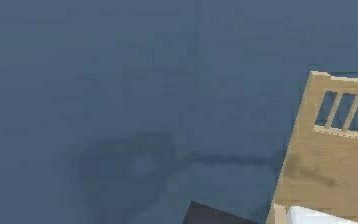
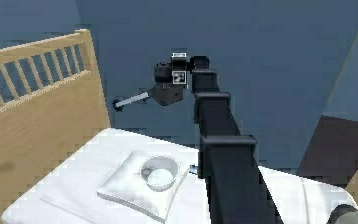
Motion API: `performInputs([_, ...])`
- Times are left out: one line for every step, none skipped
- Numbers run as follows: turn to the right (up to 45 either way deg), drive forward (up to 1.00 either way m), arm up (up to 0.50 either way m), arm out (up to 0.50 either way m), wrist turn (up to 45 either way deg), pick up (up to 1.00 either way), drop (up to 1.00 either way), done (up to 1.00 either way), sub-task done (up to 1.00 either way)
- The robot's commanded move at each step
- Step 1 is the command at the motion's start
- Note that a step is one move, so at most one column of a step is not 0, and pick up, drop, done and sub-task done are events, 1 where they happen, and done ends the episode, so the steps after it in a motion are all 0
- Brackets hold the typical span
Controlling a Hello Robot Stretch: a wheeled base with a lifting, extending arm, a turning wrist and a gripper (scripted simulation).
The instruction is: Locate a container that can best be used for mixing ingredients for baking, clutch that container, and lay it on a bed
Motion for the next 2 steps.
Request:
performInputs([0.0, 0.00, 0.00, 0.00, 15.0, 0.00, 0.00, 0.00, 0.00])
performInputs([0.0, 0.00, -0.12, 0.00, 0.0, 0.00, 0.00, 0.00, 0.00])
